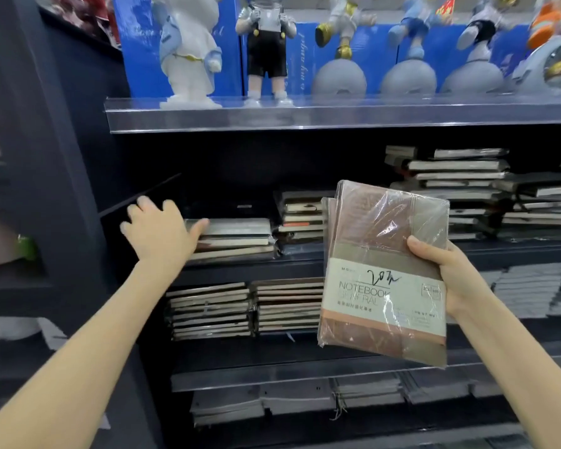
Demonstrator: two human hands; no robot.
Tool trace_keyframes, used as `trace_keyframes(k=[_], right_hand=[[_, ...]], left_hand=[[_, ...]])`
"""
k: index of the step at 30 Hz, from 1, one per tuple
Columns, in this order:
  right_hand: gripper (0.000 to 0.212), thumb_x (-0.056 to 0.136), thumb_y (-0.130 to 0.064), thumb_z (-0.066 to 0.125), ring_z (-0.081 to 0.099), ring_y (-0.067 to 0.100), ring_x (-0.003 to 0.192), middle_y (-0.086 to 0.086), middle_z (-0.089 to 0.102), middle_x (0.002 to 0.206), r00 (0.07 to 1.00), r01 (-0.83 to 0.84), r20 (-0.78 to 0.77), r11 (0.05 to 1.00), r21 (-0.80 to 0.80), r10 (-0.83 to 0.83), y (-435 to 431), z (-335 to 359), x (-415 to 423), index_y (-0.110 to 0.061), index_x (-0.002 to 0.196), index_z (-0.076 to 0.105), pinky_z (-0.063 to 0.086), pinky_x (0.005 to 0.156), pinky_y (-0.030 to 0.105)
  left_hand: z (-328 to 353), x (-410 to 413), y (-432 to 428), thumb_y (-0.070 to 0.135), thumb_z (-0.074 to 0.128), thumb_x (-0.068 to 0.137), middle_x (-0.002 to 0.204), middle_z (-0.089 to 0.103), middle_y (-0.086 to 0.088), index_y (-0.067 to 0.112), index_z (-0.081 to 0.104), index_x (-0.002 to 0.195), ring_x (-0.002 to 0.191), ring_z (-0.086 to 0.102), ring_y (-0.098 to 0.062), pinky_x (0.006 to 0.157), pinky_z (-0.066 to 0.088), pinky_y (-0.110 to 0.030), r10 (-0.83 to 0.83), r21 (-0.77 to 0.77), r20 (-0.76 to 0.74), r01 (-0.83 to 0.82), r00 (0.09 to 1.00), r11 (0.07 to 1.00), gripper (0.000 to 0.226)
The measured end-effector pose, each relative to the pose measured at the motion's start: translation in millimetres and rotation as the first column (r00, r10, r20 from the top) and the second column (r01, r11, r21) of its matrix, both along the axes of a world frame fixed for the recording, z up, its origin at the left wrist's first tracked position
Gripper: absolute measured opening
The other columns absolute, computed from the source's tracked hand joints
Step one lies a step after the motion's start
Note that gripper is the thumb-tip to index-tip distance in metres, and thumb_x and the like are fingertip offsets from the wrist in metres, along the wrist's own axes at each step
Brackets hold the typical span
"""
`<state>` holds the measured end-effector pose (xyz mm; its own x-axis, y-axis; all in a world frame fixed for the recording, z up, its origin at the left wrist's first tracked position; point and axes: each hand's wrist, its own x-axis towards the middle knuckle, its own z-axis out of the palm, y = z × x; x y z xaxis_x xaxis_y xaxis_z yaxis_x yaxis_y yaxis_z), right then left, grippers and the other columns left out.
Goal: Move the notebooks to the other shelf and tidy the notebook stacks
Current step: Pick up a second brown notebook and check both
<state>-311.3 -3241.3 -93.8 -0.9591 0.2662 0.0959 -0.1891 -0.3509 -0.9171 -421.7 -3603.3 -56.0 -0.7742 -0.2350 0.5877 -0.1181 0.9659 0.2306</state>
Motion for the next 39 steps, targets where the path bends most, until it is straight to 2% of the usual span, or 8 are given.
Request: trace_keyframes(k=[3, 7, 11, 19, 25, 32, 35, 39], right_hand=[[0.075, 0.057, -0.017, 0.081, 0.07, 0.03, 0.074, 0.016, 0.07, 0.095, 1.0, 0.009, -0.017, 1.0, -0.012, -0.009, -6, 3, 3, -0.003, 0.125, 0.054, 0.058, 0.059, 0.043], [0.059, 0.066, -0.011, 0.072, 0.071, 0.029, 0.072, 0.016, 0.07, 0.095, 0.997, 0.072, -0.026, 0.994, -0.08, -0.074, -9, 3, 13, -0.004, 0.122, 0.056, 0.057, 0.056, 0.04], [0.062, 0.068, -0.013, 0.073, 0.068, 0.037, 0.086, 0.024, 0.065, 0.115, 0.99, 0.137, 0.018, 0.975, -0.177, -0.136, 10, -1, 29, -0.002, 0.126, 0.056, 0.057, 0.062, 0.044], [0.058, 0.069, -0.023, 0.074, 0.069, 0.035, 0.078, 0.021, 0.068, 0.104, 0.965, 0.236, 0.143, 0.963, -0.127, -0.218, 105, 25, 69, -0.001, 0.121, 0.06, 0.059, 0.059, 0.042], [0.101, 0.052, -0.062, 0.072, 0.07, 0.005, 0.064, 0.016, 0.062, 0.125, 0.916, 0.321, 0.115, 0.876, 0.361, -0.383, 204, 47, 102, -0.012, 0.137, 0.048, 0.055, 0.057, 0.017], [0.022, 0.085, -0.015, 0.062, 0.07, 0.018, 0.065, 0.007, 0.075, 0.086, 0.959, 0.24, 0.088, 0.935, 0.26, -0.271, 312, 85, 111, -0.007, 0.105, 0.066, 0.057, 0.06, 0.028], [0.019, 0.087, -0.011, 0.058, 0.069, 0.023, 0.066, 0.013, 0.073, 0.088, 0.964, 0.223, 0.11, 0.964, 0.146, -0.24, 350, 97, 81, -0.002, 0.102, 0.065, 0.059, 0.068, 0.034], [0.023, 0.083, -0.017, 0.062, 0.063, 0.029, 0.079, 0.019, 0.066, 0.113, 0.971, 0.169, 0.134, 0.966, 0.196, -0.198, 380, 103, 39, -0.005, 0.103, 0.064, 0.049, 0.088, 0.043]], left_hand=[[8, 28, 36, 0.063, 0.044, 0.085, 0.112, 0.054, -0.021, 0.004, 0.058, 0.114, 0.101, 0.051, -0.038, 0.078, 0.04, -0.042, -0.245, -0.011, -0.087, 0.245, 0.966, 0.969, 0.067], [2, 71, 114, 0.076, 0.028, 0.075, 0.126, 0.056, -0.001, 0.023, 0.033, 0.142, 0.105, 0.053, -0.013, 0.08, 0.039, -0.027, -0.799, 0.445, 0.121, 0.687, 0.589, 0.574, 0.085], [-11, 87, 174, 0.077, 0.045, 0.069, 0.117, 0.056, 0.015, 0.028, 0.015, 0.146, 0.099, 0.055, -0.005, 0.077, 0.042, -0.022, -0.951, 0.68, 0.162, 0.668, 0.265, 0.302, 0.097], [-10, 97, 286, 0.029, 0.075, 0.079, 0.101, 0.072, 0.012, 0.032, 0.053, 0.12, 0.088, 0.07, -0.006, 0.076, 0.057, -0.026, -0.967, 0.804, -0.24, 0.576, 0.085, -0.149, 0.046], [2, 116, 395, 0.023, 0.074, 0.081, 0.097, 0.073, 0.003, 0.023, 0.059, 0.111, 0.084, 0.071, -0.018, 0.074, 0.059, -0.039, -0.924, 0.857, -0.34, 0.464, 0.177, -0.226, 0.033], [48, 104, 517, 0.025, 0.076, 0.077, 0.1, 0.07, -0.015, 0.002, 0.058, 0.113, 0.065, 0.068, -0.019, 0.055, 0.052, -0.024, -0.911, 0.941, -0.288, 0.261, 0.294, -0.214, 0.046], [58, 100, 537, 0.049, 0.077, 0.061, 0.112, 0.068, -0.011, 0.006, 0.058, 0.121, 0.095, 0.066, -0.025, 0.072, 0.049, -0.03, -0.936, 0.926, -0.184, 0.371, 0.301, -0.063, 0.076], [49, 102, 536, 0.058, 0.064, 0.077, 0.121, 0.058, 0.009, 0.027, 0.058, 0.122, 0.111, 0.054, -0.012, 0.081, 0.042, -0.021, -0.924, 0.579, -0.145, 0.788, 0.353, 0.21, 0.055]])
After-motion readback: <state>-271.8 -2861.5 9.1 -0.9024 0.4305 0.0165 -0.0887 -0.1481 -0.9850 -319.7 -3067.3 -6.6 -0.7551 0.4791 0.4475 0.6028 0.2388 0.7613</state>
